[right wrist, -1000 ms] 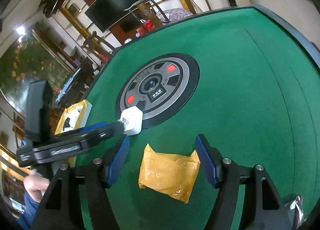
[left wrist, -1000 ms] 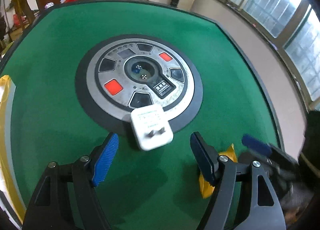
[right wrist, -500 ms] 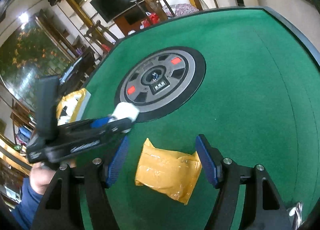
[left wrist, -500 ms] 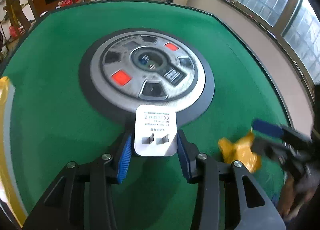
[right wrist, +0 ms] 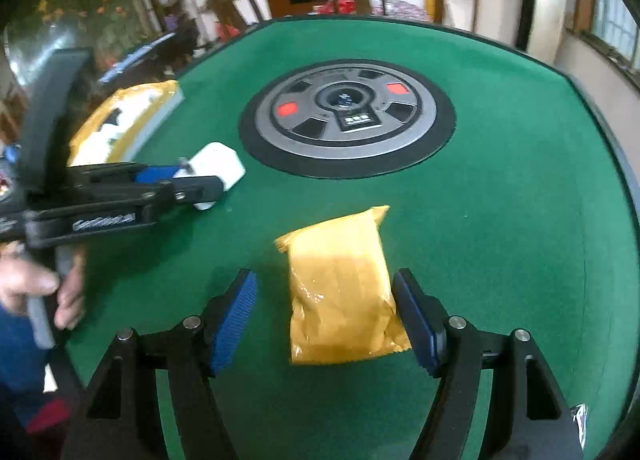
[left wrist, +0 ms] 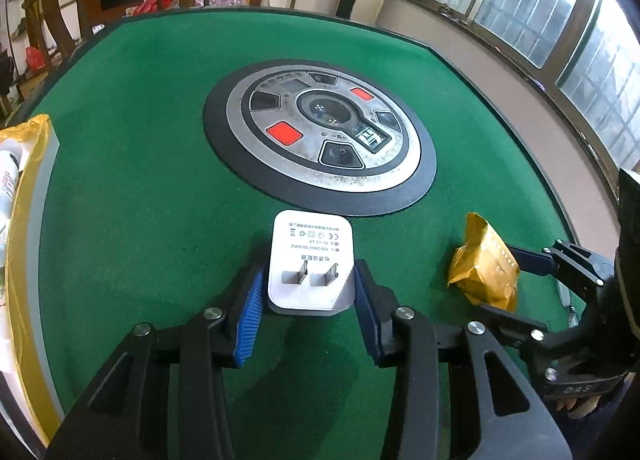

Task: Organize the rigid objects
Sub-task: 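Grasp the white plug charger with the left gripper while the right grasps the yellow foil packet, then lift the plug and yellow packet and carry both over the white tray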

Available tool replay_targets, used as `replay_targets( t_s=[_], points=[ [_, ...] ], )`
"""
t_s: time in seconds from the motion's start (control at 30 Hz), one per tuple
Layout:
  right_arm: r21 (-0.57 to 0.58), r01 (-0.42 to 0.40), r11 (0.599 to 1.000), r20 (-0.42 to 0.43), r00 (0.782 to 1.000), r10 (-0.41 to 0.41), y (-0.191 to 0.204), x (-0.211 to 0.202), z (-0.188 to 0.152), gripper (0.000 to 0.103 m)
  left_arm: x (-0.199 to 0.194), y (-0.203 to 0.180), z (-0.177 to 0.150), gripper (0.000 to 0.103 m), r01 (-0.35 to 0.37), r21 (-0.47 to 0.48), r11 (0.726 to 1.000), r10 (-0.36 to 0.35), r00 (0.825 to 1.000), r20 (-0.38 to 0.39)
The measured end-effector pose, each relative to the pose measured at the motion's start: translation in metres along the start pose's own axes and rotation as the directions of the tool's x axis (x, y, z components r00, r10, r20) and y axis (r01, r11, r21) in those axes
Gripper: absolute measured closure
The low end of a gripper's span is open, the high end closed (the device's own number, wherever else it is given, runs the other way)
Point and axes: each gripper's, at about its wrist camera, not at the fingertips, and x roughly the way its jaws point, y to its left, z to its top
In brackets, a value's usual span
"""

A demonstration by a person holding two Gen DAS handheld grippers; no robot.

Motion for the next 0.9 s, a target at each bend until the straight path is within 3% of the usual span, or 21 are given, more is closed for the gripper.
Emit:
replay_targets(
  t_s=[0.07,0.13,0.4,0.9],
  points=[
    [0.028,0.008,1.0,0.018,1.0,-0.009,-0.005,0.002,-0.001,0.058,-0.001,0.0,-0.002,0.063,-0.005,0.0,1.0,0.005,1.0,0.019],
    [0.036,0.004,0.999,0.027,1.0,-0.005,-0.006,0.0,0.0,0.062,-0.002,-0.001,-0.004,0.063,-0.013,-0.003,1.0,0.013,0.999,0.037],
    [0.054,-0.008,0.999,0.125,0.992,0.001,0.003,-0.014,0.005,0.063,-0.017,-0.008,-0.007,0.064,-0.107,0.03,0.994,0.101,0.984,0.149],
    [0.112,-0.058,0.992,0.151,0.988,0.041,0.002,-0.013,0.008,0.063,-0.049,-0.017,-0.02,0.064,-0.203,0.076,0.976,0.176,0.946,0.271]
  ],
)
